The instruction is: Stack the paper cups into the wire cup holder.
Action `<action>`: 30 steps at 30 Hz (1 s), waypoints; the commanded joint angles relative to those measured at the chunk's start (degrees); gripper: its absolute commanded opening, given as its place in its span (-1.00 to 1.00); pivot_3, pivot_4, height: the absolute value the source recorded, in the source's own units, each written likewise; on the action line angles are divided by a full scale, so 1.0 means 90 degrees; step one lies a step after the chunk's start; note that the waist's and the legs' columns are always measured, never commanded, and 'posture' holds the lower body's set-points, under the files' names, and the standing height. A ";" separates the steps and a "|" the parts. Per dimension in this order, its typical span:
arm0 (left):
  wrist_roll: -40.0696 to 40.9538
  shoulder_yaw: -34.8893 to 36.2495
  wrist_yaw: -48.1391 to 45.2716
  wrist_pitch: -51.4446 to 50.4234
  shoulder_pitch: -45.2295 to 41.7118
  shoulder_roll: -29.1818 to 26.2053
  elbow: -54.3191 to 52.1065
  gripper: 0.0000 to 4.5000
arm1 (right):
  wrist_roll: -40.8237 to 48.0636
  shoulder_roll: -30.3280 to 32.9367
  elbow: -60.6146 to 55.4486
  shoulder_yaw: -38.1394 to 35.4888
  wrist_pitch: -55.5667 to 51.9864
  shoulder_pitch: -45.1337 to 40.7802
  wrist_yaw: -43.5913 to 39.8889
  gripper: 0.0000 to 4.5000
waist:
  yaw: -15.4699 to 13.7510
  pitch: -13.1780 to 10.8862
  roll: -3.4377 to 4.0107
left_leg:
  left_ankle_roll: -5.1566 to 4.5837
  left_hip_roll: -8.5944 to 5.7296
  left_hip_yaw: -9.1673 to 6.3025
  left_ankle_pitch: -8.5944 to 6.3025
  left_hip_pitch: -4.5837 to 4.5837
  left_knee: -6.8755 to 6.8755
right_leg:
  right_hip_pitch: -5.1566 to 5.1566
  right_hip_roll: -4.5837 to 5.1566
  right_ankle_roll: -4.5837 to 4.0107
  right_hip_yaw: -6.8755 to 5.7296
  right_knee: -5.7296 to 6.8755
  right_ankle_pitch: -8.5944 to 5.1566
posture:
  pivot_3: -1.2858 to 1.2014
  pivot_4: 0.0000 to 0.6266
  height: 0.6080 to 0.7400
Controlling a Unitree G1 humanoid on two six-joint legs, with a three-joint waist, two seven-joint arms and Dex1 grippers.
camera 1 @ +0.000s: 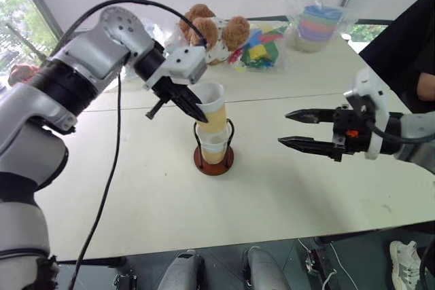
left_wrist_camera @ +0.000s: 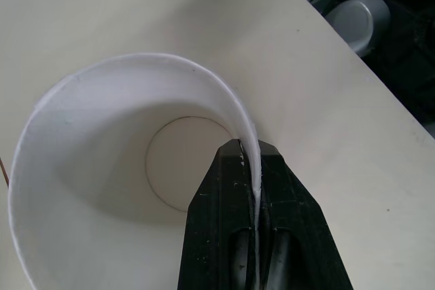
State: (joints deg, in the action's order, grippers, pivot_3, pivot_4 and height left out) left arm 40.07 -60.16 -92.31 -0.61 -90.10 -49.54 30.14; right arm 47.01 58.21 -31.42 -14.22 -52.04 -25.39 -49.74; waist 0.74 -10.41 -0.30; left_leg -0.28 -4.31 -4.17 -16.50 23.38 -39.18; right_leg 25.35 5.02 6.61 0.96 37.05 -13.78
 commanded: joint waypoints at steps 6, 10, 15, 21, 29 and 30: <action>0.0233 -0.0475 -0.0021 0.0394 -0.0284 -0.0073 0.0043 0.05 | 0.0194 -0.0311 -0.0177 -0.0008 0.0143 -0.0144 0.0258 0.31 | -0.0014 -0.0001 -0.0001 | 0.0000 -0.0001 0.0003 0.0000 0.0000 -0.0002 | -0.0001 0.0000 0.0000 0.0002 0.0002 0.0000 | 0.03 -0.52 1.00; 0.0164 0.0001 -0.0021 0.0364 -0.0325 0.0244 0.0504 0.44 | 0.0146 -0.0346 -0.0125 0.0064 0.0185 -0.0098 0.0299 0.31 | -0.0017 -0.0001 -0.0002 | -0.0001 -0.0002 0.0003 0.0000 0.0000 -0.0003 | -0.0001 0.0000 0.0000 0.0001 0.0001 0.0000 | 0.03 -0.52 1.00; -0.0307 0.1499 -0.0021 0.0073 -0.0370 0.0610 0.1852 0.44 | -0.0283 -0.0481 0.0292 0.0276 0.0449 -0.0027 0.0417 0.31 | 0.0026 -0.0001 -0.0003 | -0.0001 -0.0001 0.0005 0.0000 0.0000 -0.0003 | 0.0000 -0.0003 0.0001 0.0000 0.0002 -0.0001 | 0.03 -0.52 1.00; -0.0100 0.4182 0.1993 -0.1290 0.1451 -0.0034 0.0988 0.44 | -0.1449 -0.1639 0.1723 0.0637 0.1529 -0.0149 0.1303 0.31 | 0.0136 0.0011 0.0017 | -0.0008 0.0006 0.0026 -0.0003 -0.0023 0.0008 | 0.0000 -0.0007 0.0001 0.0021 0.0011 -0.0001 | 0.03 -0.52 1.00; 0.0270 0.7603 0.6282 -0.3281 0.6661 -0.0210 -0.4054 0.44 | -0.2874 -0.3087 0.4129 0.1018 0.3256 -0.0889 0.2148 0.31 | 0.0173 0.0011 0.0013 | 0.0042 0.0007 0.0028 0.0021 -0.0006 0.0009 | 0.0017 0.0003 0.0001 0.0049 0.0018 0.0002 | 0.03 -0.52 1.00; 0.0111 0.7921 0.6940 -0.3316 0.7117 0.0083 -0.4423 0.44 | -0.3015 -0.3199 0.4419 0.1031 0.3498 -0.0964 0.2189 0.31 | 0.0120 0.0010 0.0012 | 0.0042 0.0007 0.0027 0.0021 -0.0006 0.0010 | 0.0016 0.0004 0.0000 0.0049 0.0017 0.0003 | 0.03 -0.52 1.00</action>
State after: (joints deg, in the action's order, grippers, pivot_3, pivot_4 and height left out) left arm 42.17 5.09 -37.72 -29.87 -27.05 -49.75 -3.83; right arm 21.37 29.94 6.87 -4.49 -24.33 -32.56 -30.80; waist 1.82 -10.32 -0.19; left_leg 0.11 -4.26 -3.96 -16.31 23.33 -39.10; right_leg 25.50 5.07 6.62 1.40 37.13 -13.76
